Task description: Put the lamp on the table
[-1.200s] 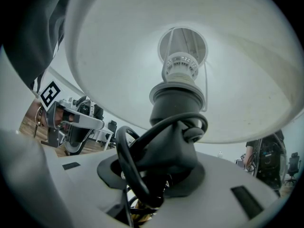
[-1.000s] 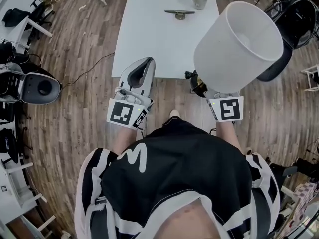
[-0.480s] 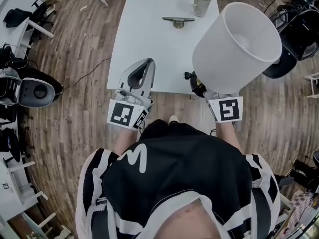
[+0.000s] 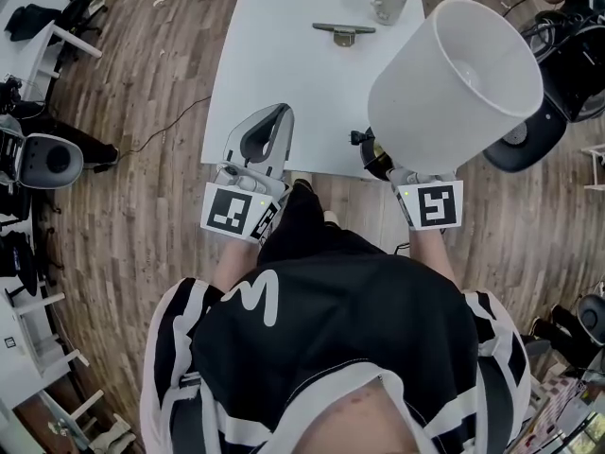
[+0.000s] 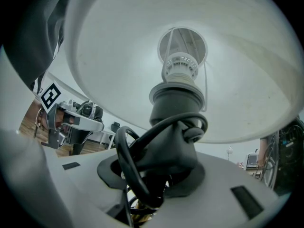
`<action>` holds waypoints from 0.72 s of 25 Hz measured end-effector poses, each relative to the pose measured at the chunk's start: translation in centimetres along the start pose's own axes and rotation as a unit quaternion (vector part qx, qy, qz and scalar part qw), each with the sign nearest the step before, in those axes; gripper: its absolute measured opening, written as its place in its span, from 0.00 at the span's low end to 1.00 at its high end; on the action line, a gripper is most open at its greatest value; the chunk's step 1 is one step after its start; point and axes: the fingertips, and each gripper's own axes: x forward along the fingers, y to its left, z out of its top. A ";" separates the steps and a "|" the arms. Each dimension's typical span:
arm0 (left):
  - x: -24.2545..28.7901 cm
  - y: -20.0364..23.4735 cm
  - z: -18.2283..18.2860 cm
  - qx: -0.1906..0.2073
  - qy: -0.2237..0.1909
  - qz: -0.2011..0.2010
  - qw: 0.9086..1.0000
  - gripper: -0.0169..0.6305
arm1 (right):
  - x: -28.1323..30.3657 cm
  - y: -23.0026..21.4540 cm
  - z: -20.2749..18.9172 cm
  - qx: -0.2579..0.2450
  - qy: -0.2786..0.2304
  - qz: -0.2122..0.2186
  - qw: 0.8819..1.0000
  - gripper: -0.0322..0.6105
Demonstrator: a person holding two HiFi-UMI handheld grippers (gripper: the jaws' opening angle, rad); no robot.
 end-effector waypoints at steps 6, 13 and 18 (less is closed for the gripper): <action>1.4 1.8 -0.4 0.000 -0.002 -0.009 1.000 0.04 | 2.1 -0.2 -1.1 -0.023 0.004 0.007 1.000 0.30; 5.2 4.8 -0.8 -0.004 -0.004 -0.024 1.000 0.04 | 6.1 -1.7 -1.6 -0.003 0.002 -0.008 1.000 0.30; 8.6 8.2 -1.3 -0.009 0.001 -0.035 0.999 0.04 | 10.0 -3.0 -2.5 -0.005 0.004 -0.018 1.000 0.30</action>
